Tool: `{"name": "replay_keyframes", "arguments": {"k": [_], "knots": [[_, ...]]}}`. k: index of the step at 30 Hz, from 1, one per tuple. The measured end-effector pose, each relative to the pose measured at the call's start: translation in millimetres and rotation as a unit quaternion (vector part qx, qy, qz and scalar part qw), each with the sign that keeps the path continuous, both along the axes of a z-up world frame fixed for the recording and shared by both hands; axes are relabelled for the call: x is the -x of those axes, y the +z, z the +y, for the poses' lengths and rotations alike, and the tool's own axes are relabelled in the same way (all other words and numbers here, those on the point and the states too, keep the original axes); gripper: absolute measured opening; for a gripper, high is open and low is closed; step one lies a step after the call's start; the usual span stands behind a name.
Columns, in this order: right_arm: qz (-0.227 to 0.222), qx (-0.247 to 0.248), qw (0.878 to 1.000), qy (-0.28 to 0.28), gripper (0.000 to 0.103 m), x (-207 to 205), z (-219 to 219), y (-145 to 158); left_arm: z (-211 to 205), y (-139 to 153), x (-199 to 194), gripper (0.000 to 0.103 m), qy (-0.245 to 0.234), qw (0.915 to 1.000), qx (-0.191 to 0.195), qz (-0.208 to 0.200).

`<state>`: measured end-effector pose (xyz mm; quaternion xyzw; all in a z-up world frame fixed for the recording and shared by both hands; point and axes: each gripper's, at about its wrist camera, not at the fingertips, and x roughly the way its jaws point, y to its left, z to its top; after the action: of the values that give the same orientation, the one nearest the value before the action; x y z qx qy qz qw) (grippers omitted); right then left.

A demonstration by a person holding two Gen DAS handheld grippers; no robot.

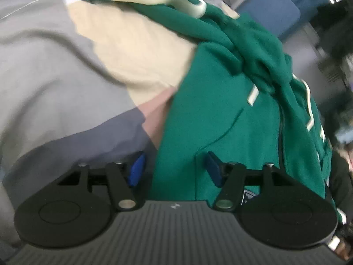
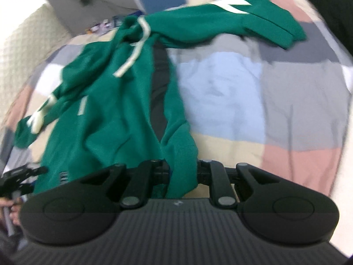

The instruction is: Fold large clothes

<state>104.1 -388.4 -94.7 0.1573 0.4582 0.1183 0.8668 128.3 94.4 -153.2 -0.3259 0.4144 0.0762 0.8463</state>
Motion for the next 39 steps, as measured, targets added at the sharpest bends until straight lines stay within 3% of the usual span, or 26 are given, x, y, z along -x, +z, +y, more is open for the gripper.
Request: {"name": "replay_keyframes", "arguments": {"k": [3, 4, 5, 6, 11, 16, 25, 31, 32, 33, 35, 36, 39], "knots": [[-0.028, 0.006, 0.999, 0.023, 0.017, 5, 11, 24, -10, 2, -2, 0.031, -0.042, 0.9987, 0.024, 0.014], [-0.037, 0.003, 0.999, 0.031, 0.017, 6, 14, 33, -14, 6, -1, 0.027, -0.049, 0.9985, 0.016, 0.016], [-0.048, 0.001, 0.998, 0.038, 0.016, 9, 18, 44, -15, 11, -2, 0.014, -0.059, 0.9981, 0.005, 0.016], [-0.055, -0.001, 0.998, 0.042, 0.016, 10, 20, 52, -15, 16, -1, 0.009, -0.064, 0.9979, 0.002, 0.013], [-0.084, -0.002, 0.995, 0.052, 0.016, 20, 35, 92, 6, 59, 10, 0.007, -0.066, 0.9973, 0.027, -0.018], [-0.068, -0.004, 0.996, 0.054, 0.015, 38, 38, 97, 34, 99, 28, 0.007, -0.061, 0.9976, -0.002, -0.033], [0.065, 0.046, 0.994, 0.076, 0.017, 34, 41, 36, 38, 71, 27, 0.007, -0.08, 0.9921, -0.068, 0.07], [0.08, 0.042, 0.994, 0.064, 0.022, 29, 38, 26, 37, 70, 23, 0.01, -0.081, 0.9915, -0.074, 0.07], [0.079, 0.038, 0.994, 0.059, 0.025, 29, 37, 28, 36, 71, 23, 0.019, -0.083, 0.9913, -0.075, 0.069], [0.08, 0.035, 0.995, 0.05, 0.032, 29, 35, 30, 36, 74, 22, 0.037, -0.082, 0.991, -0.078, 0.07], [0.08, 0.03, 0.996, 0.038, 0.036, 31, 36, 35, 33, 78, 20, 0.054, -0.082, 0.9909, -0.09, 0.057], [0.081, 0.029, 0.996, 0.035, 0.039, 30, 36, 36, 30, 83, 20, 0.055, -0.085, 0.99, -0.102, 0.048], [0.077, 0.025, 0.997, 0.006, 0.064, 28, 36, 41, 20, 94, 19, 0.058, -0.095, 0.988, -0.118, 0.032]]}}
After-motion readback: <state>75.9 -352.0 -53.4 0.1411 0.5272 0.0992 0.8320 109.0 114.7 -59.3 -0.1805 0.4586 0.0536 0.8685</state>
